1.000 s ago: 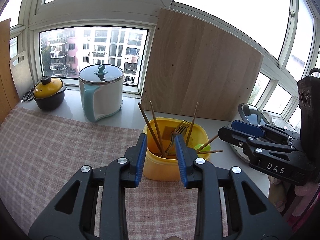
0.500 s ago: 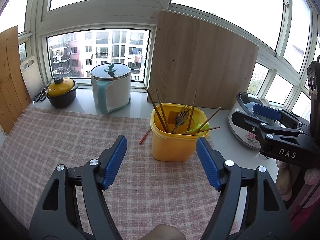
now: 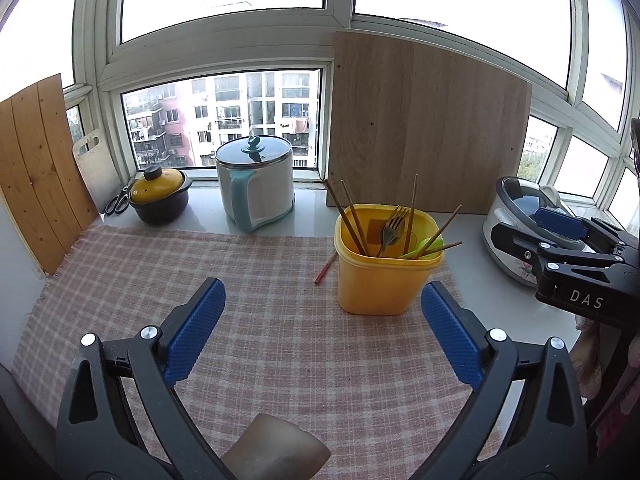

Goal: Organize utensils

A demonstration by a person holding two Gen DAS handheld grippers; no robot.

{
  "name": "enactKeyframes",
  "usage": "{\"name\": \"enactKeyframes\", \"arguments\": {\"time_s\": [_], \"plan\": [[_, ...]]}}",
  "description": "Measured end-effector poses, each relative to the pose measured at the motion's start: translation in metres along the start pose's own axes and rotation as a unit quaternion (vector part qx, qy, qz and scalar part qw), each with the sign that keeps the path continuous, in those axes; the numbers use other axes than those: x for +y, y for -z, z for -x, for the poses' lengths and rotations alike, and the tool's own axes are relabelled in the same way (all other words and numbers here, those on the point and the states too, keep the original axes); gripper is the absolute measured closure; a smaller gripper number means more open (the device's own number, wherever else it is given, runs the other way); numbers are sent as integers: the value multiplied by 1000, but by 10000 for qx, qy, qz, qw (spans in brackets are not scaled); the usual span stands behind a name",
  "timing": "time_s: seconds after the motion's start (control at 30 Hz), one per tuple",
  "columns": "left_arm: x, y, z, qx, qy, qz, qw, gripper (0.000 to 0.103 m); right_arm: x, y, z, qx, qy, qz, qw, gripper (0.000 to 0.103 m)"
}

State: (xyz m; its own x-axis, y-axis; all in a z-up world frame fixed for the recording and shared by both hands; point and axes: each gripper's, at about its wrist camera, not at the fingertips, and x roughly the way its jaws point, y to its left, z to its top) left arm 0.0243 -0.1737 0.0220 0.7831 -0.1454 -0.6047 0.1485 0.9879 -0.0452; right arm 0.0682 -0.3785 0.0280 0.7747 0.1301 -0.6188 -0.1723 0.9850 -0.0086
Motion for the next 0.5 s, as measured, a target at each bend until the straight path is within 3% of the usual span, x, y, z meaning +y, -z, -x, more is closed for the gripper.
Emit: {"name": "enactKeyframes", "arguments": {"time_s": [0.5], "plan": [[6,0,2,32,-44,62,10000,1,4,5,-3,88,190,119,9997,22]]}}
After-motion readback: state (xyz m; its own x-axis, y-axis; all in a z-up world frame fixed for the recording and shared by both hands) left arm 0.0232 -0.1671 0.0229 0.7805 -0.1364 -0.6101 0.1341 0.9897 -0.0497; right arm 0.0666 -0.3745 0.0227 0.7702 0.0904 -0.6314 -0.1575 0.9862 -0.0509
